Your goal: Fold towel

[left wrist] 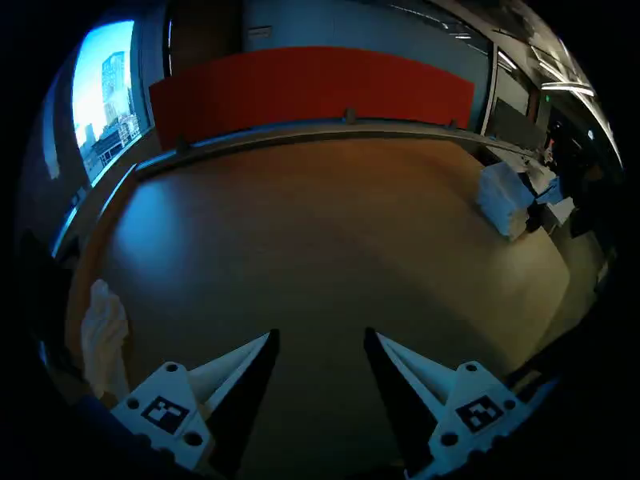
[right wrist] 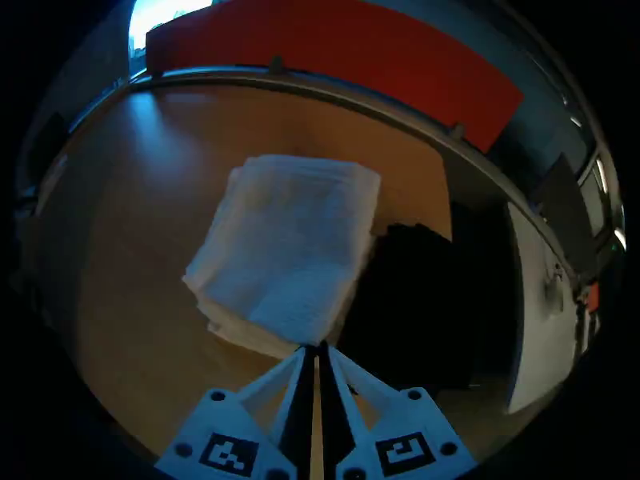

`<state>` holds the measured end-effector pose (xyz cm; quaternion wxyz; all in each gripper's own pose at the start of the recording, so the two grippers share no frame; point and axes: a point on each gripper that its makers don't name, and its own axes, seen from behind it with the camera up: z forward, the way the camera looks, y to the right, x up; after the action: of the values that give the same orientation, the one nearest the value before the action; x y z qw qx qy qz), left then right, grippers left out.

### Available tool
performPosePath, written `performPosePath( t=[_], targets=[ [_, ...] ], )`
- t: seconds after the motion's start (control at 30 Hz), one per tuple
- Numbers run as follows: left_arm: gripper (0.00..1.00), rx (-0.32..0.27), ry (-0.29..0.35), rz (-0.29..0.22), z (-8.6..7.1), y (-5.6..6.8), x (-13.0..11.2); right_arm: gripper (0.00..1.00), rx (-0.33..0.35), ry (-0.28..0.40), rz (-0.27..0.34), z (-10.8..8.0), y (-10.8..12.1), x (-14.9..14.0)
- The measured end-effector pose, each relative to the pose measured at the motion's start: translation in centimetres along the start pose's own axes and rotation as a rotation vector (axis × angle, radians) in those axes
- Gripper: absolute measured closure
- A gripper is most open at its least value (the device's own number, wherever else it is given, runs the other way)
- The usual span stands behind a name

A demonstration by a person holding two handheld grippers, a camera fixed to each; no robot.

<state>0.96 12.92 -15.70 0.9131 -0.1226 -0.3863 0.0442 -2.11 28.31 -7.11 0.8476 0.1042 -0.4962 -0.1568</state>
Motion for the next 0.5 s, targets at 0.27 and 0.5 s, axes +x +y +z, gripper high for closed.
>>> performPosePath(
  t=[0.27, 0.5],
  targets=[
    [0.22, 0.0, -0.002, 0.0, 0.11, -0.09, 0.01, 0.95, 0.002, -0.001, -0.002, 0.17, -0.09, 0.03],
    [0.23, 0.0, -0.005, 0.005, 0.14, -0.04, -0.09, 0.85, -0.004, -0.003, -0.008, 0.34, 0.04, 0.13]
  ],
)
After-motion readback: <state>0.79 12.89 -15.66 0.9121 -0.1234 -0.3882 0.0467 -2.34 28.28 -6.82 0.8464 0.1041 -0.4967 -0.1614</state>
